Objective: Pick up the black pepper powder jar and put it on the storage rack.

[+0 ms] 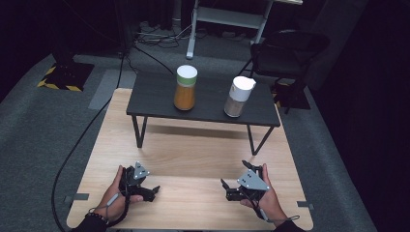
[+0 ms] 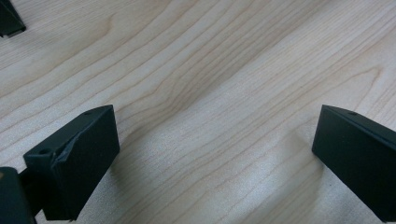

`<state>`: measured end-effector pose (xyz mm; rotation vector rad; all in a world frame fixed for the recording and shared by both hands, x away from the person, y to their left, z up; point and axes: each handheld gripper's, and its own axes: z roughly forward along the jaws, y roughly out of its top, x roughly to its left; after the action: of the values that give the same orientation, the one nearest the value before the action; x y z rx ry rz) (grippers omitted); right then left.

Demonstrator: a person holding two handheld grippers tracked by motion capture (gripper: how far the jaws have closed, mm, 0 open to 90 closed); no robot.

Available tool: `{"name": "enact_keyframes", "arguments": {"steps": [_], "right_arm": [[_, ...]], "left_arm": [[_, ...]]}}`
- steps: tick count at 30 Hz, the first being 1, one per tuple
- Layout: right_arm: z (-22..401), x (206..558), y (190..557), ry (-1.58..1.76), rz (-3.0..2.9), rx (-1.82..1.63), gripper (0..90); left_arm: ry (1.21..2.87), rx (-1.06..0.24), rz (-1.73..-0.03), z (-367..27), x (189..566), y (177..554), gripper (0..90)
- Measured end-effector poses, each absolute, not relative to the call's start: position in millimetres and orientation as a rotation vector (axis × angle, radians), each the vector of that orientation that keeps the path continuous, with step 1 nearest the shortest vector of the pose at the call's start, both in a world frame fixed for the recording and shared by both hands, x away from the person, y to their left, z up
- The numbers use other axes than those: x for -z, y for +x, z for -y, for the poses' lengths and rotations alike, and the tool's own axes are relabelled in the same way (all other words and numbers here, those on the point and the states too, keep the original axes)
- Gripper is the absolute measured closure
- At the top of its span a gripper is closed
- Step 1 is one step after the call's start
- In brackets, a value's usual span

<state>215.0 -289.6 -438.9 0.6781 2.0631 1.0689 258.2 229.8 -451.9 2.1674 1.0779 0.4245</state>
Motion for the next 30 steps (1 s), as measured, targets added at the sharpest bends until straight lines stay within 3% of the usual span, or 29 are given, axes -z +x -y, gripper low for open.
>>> {"name": "enact_keyframes", "arguments": {"steps": [30], "right_arm": [[330.5, 456.8, 225.3, 0.859, -2.184, -0.957, 1.5]], "left_arm": [[2.168, -0.425, -1.078, -229.8, 451.9, 258.2, 0.7]]}}
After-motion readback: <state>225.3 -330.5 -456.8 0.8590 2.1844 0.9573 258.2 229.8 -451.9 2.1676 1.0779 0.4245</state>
